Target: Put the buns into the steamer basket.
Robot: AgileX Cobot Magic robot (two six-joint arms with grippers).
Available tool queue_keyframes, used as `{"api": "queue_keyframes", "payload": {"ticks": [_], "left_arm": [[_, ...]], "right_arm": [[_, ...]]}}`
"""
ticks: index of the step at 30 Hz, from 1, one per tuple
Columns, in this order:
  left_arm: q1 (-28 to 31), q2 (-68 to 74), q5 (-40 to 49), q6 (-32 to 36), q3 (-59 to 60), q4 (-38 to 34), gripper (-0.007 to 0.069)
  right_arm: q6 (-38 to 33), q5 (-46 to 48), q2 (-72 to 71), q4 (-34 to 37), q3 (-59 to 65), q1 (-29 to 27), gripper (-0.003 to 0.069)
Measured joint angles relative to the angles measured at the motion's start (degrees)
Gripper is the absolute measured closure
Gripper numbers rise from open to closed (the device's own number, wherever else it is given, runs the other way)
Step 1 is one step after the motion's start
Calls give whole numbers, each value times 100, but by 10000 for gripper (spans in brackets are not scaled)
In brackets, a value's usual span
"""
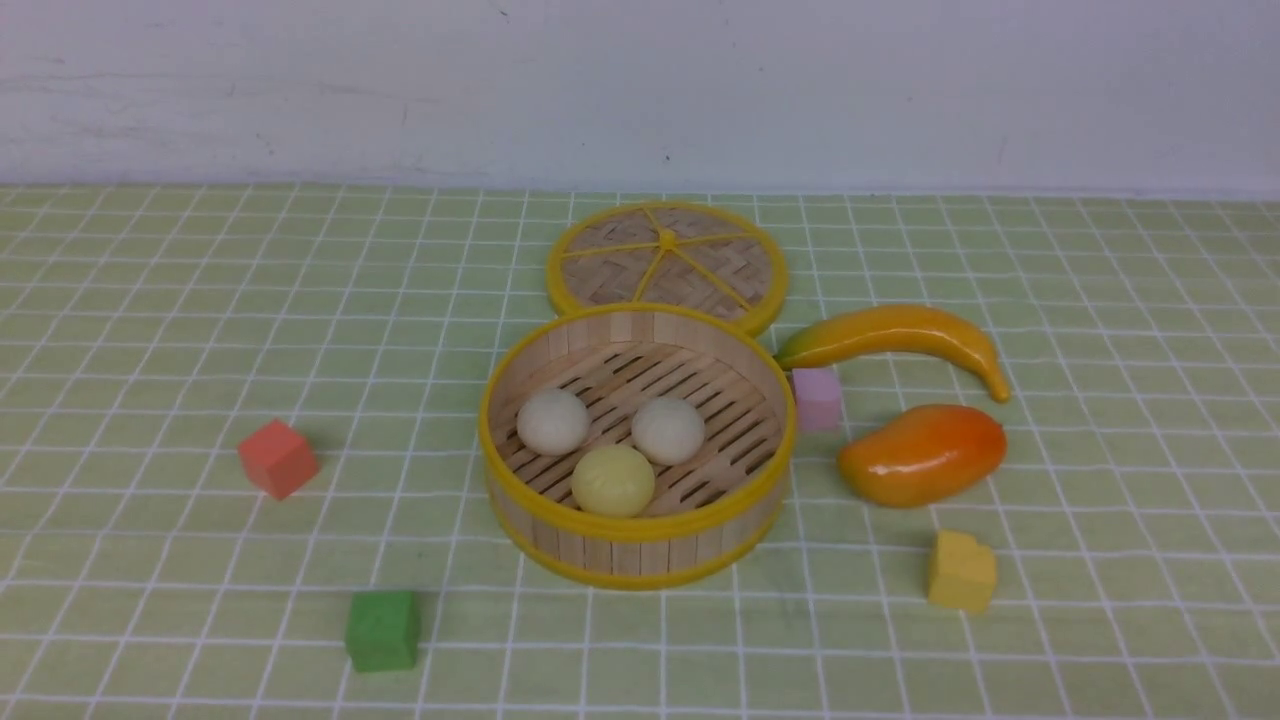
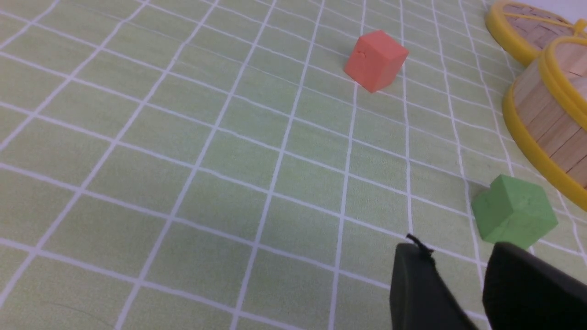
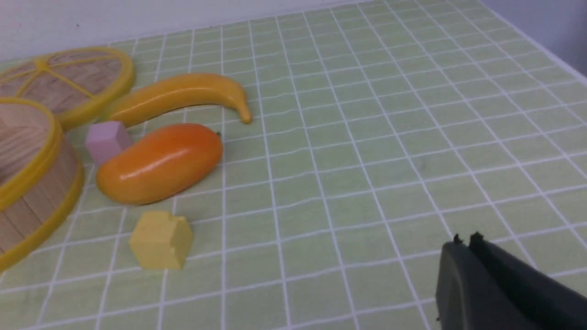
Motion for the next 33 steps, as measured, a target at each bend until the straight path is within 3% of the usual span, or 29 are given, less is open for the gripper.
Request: {"api": "queue_keyframes", "payload": {"ticks": [8, 33], "left_arm": [[0, 0, -1, 0, 0, 5, 403], [0, 0, -2, 0, 0, 5, 387]], "right_arm": [[-51, -480, -66, 54, 1117, -38, 647], [-51, -802, -66, 63, 1187, -44, 627]]}}
